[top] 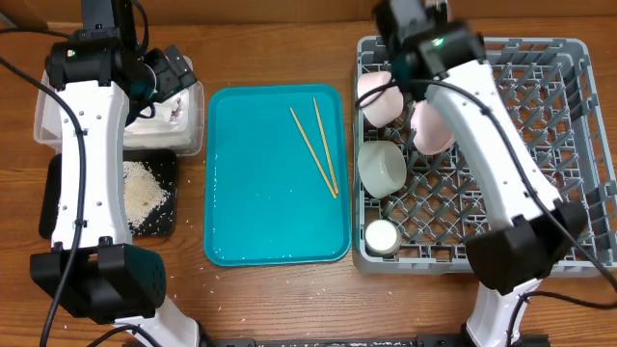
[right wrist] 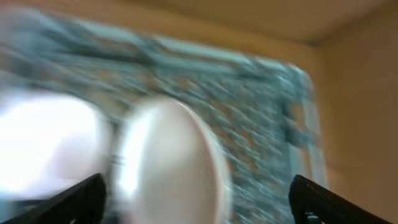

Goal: Sort waste into correct bins and load items into the dishwasher
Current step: 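Release the plate and move the right gripper to the chopsticks, then grasp one wooden chopstick on the teal tray with the right gripper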

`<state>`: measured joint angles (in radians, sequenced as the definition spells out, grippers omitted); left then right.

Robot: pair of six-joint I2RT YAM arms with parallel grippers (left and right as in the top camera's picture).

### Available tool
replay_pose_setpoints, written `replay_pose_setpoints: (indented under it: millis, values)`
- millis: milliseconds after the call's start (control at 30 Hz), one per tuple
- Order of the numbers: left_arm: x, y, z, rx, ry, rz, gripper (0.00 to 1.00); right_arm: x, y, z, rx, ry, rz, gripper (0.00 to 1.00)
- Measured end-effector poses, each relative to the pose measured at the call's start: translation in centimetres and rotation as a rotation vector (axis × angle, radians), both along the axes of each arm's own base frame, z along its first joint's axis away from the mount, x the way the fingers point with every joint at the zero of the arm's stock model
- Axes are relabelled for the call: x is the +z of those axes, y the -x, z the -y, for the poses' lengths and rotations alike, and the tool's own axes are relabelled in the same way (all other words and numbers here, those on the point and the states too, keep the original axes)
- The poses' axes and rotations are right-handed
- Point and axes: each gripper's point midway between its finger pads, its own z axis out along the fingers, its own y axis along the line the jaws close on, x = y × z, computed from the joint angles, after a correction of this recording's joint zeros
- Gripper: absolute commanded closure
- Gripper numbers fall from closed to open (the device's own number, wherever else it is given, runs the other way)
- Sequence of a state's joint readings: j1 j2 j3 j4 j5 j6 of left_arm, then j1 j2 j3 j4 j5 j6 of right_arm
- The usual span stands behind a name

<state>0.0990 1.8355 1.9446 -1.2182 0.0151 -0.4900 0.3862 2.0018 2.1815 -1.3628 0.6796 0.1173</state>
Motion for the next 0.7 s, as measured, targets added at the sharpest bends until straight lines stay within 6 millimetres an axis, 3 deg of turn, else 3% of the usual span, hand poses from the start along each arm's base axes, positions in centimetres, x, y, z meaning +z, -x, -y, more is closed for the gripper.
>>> replay_pose_setpoints:
  millis: [33, 67, 133, 267, 333, 433, 467, 633, 700]
  values:
    - [0.0, 0.0, 0.0, 0.0, 0.0, 0.0, 0.0, 0.4, -0.3, -0.8, 0.022, -0.038, 0.016, 0.17]
    - [0.0, 0.0, 0.0, 0.0, 0.0, 0.0, 0.0, 2.0, -0.9, -4.0, 0.123, -0.175, 0.06, 0.18]
    - [0.0, 0.0, 0.0, 0.0, 0.0, 0.0, 0.0, 2.6, -1.1, -7.9, 0.241, -0.301, 0.076, 0.21]
    - [0.0, 0.0, 0.0, 0.0, 0.0, 0.0, 0.0, 0.9, -0.6, -14.6, 0.42, -0.448, 0.018, 0.24]
    - [0.0, 0.0, 0.0, 0.0, 0.0, 0.0, 0.0, -1.5, -0.1, -17.4, 0.474, -0.474, -0.052, 0.26]
    - [0.0, 0.0, 0.0, 0.0, 0.0, 0.0, 0.0, -7.3, 0.7, -20.8, 0.521, -0.474, -0.191, 0.31]
    - [0.0, 0.0, 0.0, 0.0, 0.0, 0.0, 0.0, -10.2, 1.2, -21.9, 0.529, -0.466, -0.258, 0.32]
    - [0.0, 0.0, 0.0, 0.0, 0.0, 0.0, 0.0, -18.6, 2.8, -23.6, 0.525, -0.434, -0.442, 0.41]
    - [0.0, 0.0, 0.0, 0.0, 0.0, 0.0, 0.0, -20.4, 3.1, -23.7, 0.518, -0.438, -0.484, 0.45]
